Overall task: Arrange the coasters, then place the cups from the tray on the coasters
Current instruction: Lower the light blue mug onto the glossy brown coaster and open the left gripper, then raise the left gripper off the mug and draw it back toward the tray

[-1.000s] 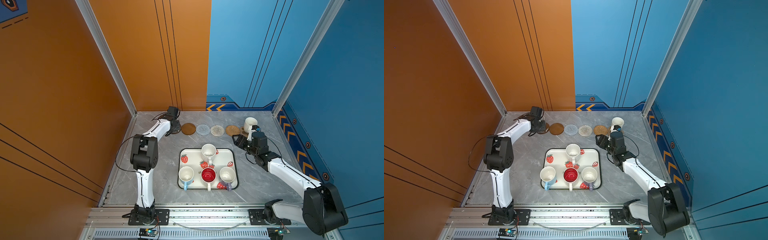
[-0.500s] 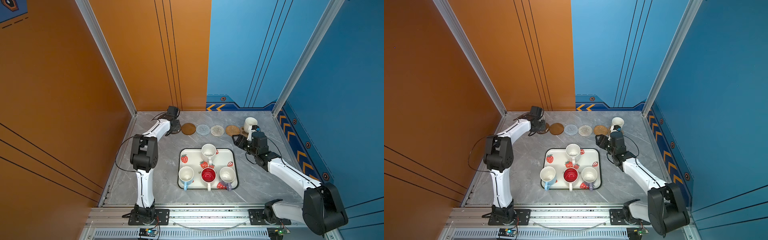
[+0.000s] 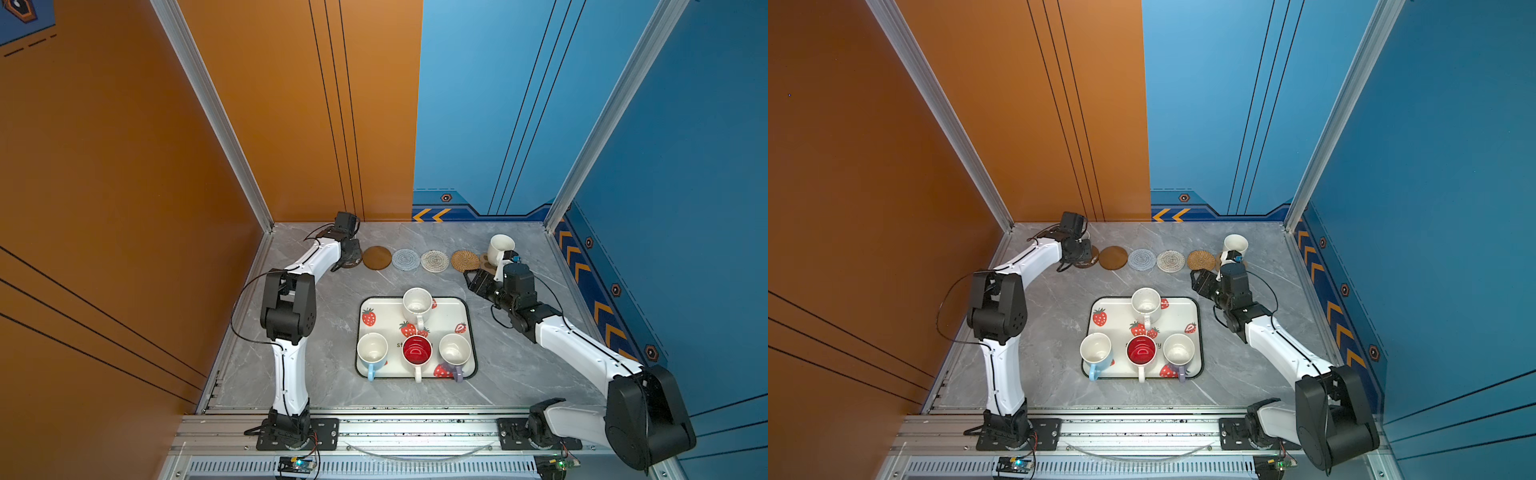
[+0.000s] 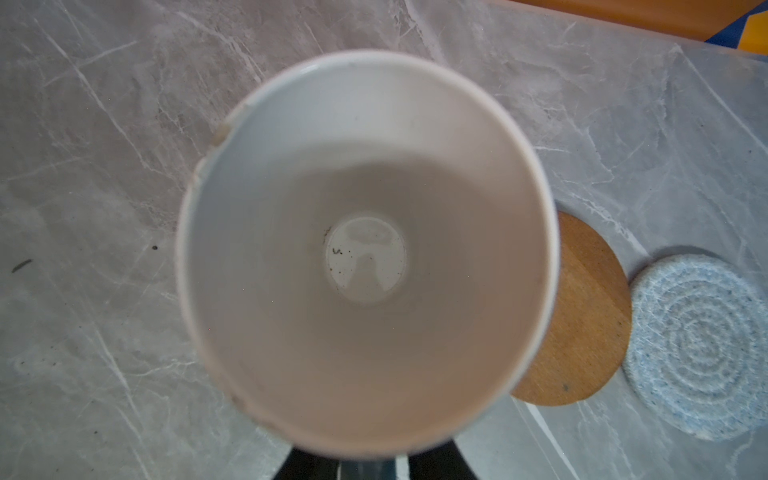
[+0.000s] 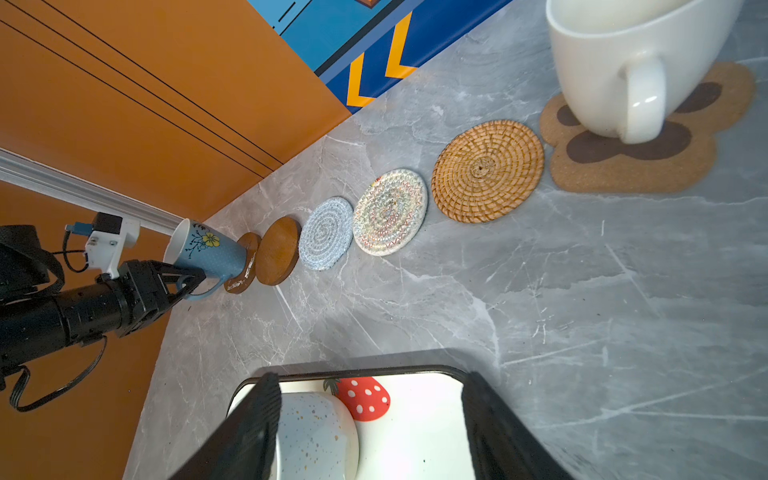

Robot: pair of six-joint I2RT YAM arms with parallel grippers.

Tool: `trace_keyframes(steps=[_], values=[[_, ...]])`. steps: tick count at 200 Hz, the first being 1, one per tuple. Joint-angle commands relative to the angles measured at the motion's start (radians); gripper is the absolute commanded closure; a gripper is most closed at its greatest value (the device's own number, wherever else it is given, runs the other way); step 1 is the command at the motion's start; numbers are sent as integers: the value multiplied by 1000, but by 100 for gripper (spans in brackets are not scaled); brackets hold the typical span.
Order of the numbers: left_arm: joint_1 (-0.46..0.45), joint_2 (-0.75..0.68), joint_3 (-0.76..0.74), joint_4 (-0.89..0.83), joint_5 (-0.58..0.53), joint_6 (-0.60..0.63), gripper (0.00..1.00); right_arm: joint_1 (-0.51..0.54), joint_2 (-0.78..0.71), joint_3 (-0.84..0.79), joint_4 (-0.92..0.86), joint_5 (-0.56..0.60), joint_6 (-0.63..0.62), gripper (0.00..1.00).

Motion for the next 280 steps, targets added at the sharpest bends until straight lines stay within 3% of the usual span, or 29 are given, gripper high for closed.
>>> trace_keyframes(steps=[1, 50, 182, 280], values=[[-5, -24, 9, 1, 11, 4, 67, -6, 0, 24, 9, -22, 10, 33], [-16, -73, -15, 2, 4, 13, 55, -4, -12, 21, 2, -20, 10, 33], [-102, -305, -121, 47, -15, 37, 41, 19, -79, 13, -33, 0, 5, 33], [-257, -575, -345, 232, -10, 78, 32, 84, -73, 38, -40, 40, 1, 32]])
